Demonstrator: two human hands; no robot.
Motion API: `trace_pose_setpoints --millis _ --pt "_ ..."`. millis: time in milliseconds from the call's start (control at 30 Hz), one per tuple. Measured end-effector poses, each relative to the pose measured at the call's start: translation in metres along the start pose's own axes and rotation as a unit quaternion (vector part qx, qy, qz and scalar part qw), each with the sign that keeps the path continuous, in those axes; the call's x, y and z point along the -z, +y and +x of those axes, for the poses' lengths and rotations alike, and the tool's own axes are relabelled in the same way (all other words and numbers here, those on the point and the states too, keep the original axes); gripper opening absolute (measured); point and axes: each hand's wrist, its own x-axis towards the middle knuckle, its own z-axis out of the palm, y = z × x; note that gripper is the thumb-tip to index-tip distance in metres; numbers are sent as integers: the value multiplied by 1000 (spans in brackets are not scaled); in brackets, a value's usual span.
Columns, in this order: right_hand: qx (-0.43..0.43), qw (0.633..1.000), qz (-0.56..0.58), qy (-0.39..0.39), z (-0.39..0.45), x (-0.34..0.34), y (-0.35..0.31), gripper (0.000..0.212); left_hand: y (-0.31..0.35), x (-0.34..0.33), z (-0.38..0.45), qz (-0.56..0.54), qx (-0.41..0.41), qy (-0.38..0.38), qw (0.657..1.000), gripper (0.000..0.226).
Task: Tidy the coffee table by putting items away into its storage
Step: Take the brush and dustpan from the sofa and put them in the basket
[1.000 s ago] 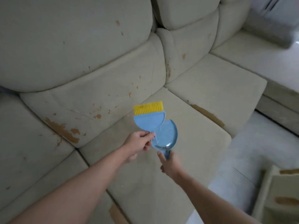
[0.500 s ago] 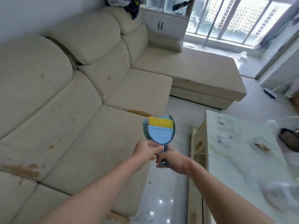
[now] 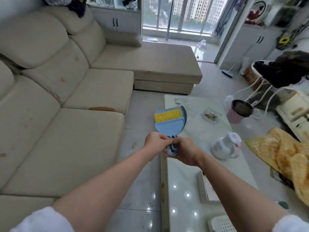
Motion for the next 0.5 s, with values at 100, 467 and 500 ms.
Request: trace_pose_setpoints --millis 100,467,500 --pt "-5 1000 13 0 -43 50 19 43 0 -57 -32 25 11 -23 999 23" --pt "-14 996 -42 -75 -130 164 34 32 -3 -180 -97 -3 16 -8 1000 27" --pt "-14 996 -51 -65 -131 170 36 30 -6 -186 -96 -10 29 -9 999 29"
